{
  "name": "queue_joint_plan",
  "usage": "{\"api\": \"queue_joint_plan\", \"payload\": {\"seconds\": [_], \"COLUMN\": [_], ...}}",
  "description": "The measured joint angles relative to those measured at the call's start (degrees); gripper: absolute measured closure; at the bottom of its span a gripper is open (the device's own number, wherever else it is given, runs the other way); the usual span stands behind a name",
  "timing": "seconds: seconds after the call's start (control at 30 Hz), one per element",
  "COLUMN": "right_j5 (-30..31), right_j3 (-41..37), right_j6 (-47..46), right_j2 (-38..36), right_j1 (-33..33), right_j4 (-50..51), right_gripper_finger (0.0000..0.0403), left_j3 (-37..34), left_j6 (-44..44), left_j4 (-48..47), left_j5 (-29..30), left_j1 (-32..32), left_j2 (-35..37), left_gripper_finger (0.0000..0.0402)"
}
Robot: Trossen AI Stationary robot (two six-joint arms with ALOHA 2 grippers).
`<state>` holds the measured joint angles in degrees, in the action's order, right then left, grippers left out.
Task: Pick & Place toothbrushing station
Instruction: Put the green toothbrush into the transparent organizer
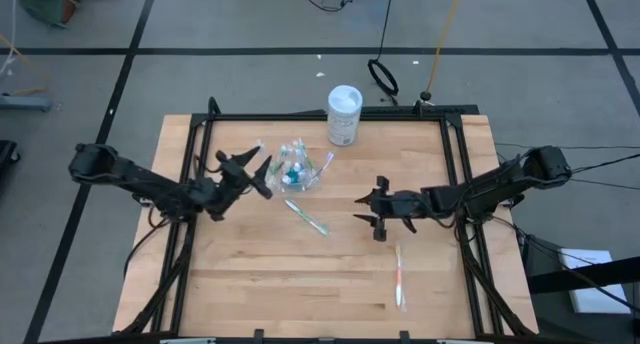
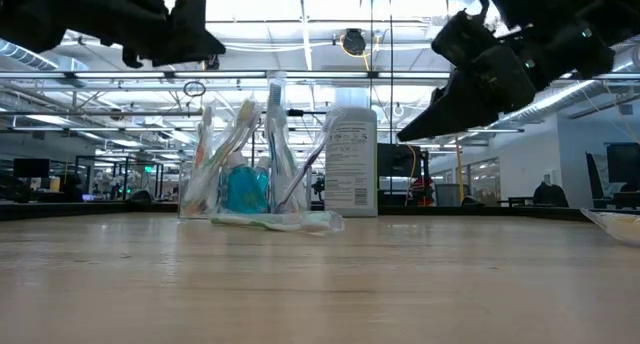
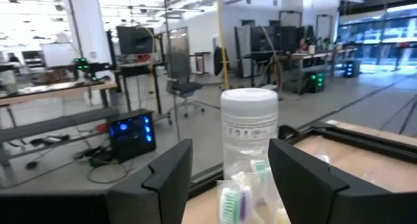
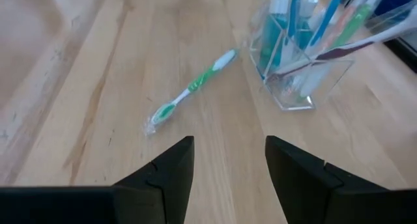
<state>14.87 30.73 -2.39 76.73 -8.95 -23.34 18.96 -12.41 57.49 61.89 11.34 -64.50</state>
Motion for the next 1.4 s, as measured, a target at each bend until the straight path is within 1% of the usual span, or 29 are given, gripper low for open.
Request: {"api": "queue_joint_plan", "payload": {"seconds": [0.07,0.17,0.37,0.47,0.53,0.6,0.67,0.77,0.83,0.9,0.93,1.0,1.07,1.17,1.23,1.27,1.33,1.4], "right_j5": [-0.01,-0.11,-0.37,-3.42,-4.58,-4.55,-4.56,-4.44,-4.32,-4.48,-4.46,-4.42,-3.5,-1.16,-0.6,0.99,2.9,2.63], "right_j3": [-2.47,-5.03,-5.09,-3.8,-1.46,1.95,5.89,11.14,12.64,12.73,12.71,12.6,12.66,12.71,14.1,14.19,15.11,15.98], "right_j6": [-0.62,-4.48,-8.61,-11.17,-12.31,-12.59,-12.78,-15.76,-18.32,-18.73,-17.23,-11.03,-5.15,-1.27,-1.16,-1.59,-4.65,-8.86], "right_j2": [0.02,0.02,4.08,7.57,9.57,10.75,11.29,11.21,11.24,11.28,11.34,12.52,16.73,23.38,28.24,29.88,33.6,35.88], "right_j1": [0.0,0.0,-1.09,-1.79,-2.42,-3.36,-4.29,-5.5,-5.85,-6.17,-6.25,-6.58,-6.69,-6.5,-5.6,-5.23,-4.14,-3.23], "right_j4": [-5.38,-12.1,-13.61,-13.13,-12.11,-7.24,2.87,16.68,19.03,16.99,14.29,5.72,-4.27,-12.22,-15.13,-15.42,-15.07,-15.72], "right_gripper_finger": [0.022,0.022,0.022,0.022,0.022,0.022,0.022,0.022,0.022,0.022,0.022,0.022,0.022,0.022,0.022,0.022,0.022,0.022], "left_j3": [0.0,0.0,0.0,0.0,0.0,0.0,0.0,0.0,0.0,0.0,0.0,0.0,0.0,0.0,0.0,0.0,0.0,0.0], "left_j6": [-0.43,-0.51,-0.85,-0.83,-0.78,-0.76,-0.65,-0.4,0.54,1.65,2.22,3.49,4.61,6.97,8.33,8.99,10.18,10.28], "left_j4": [-0.43,-0.1,-0.26,-0.24,-0.26,-0.24,-0.17,-0.16,-0.23,-0.2,-0.22,-0.25,-0.22,-0.22,-0.28,-0.32,-0.67,-0.83], "left_j5": [-0.28,-0.36,-0.42,-0.8,-1.57,-3.04,-4.64,-7.28,-8.66,-10.28,-10.92,-11.9,-13.04,-14.5,-15.86,-16.77,-18.23,-20.37], "left_j1": [0.65,0.75,-1.32,-2.94,-4.07,-5.27,-6.59,-8.43,-9.45,-10.25,-10.53,-10.81,-11.21,-11.46,-11.3,-11.21,-11.2,-11.09], "left_j2": [1.32,2.22,2.39,2.4,2.4,2.4,2.4,2.4,2.38,2.4,2.39,2.38,2.38,2.4,2.38,2.39,2.39,2.35], "left_gripper_finger": [0.0192,0.0192,0.0192,0.0192,0.0192,0.0192,0.0192,0.0192,0.0192,0.0192,0.0192,0.0192,0.0192,0.0192,0.0192,0.0192,0.0192,0.0192]}}
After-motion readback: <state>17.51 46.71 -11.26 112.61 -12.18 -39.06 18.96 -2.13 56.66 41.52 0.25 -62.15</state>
